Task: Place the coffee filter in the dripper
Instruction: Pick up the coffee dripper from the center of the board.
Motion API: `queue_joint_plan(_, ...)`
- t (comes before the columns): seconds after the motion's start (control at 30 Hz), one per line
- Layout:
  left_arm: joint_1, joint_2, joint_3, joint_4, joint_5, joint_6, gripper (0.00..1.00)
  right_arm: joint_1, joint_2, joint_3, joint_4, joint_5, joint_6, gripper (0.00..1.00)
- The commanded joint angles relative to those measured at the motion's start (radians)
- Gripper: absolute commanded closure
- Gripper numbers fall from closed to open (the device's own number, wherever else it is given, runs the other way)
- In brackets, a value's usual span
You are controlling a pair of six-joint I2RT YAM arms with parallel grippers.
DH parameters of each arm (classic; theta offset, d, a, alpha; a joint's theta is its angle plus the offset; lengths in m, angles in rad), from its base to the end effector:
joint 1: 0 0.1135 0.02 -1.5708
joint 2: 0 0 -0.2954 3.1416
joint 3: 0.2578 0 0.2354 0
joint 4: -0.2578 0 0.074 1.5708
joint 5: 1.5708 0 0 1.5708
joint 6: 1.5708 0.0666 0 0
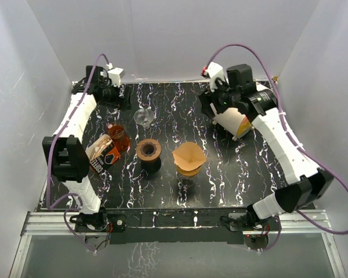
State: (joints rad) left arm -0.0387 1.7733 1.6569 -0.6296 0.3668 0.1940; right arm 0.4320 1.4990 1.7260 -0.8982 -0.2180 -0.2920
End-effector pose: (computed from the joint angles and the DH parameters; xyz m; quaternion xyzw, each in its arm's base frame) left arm 0.4112 -0.0398 0.3436 0.1772 0.8862 -0.1360 0.4059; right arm 0.2809 0.1454 0.4314 -0.3613 0.8204 0.1280 0.4243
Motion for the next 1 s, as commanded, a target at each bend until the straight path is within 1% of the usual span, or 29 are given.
queue_joint_plan(0.0, -0.062, 0.087, 0.109, -0.075, -0.023, 0.032, 0.1, -0.106, -0.134, -0.119, 0.078, -0.072, 0.03, 0.34)
queue_joint_plan(0.2, -0.099, 0.254, 0.248, -0.135, -0.022, 0.035, 0.21, -0.226, -0.258, -0.286, 0.089, -0.148, 0.04, 0.34)
queue_joint_plan(0.37, -0.109, 0.362, 0.339, -0.191, -0.032, 0.036, 0.32, -0.303, -0.326, -0.363, 0.097, -0.216, 0.048, 0.34)
queue_joint_plan(0.53, -0.116, 0.421, 0.373, -0.211, -0.032, 0.039, 0.41, -0.345, -0.347, -0.392, 0.103, -0.268, 0.054, 0.32)
queue_joint_plan(0.97, -0.124, 0.503, 0.436, -0.245, 0.037, -0.005, 0.71, -0.387, -0.344, -0.424, 0.117, -0.323, 0.06, 0.29)
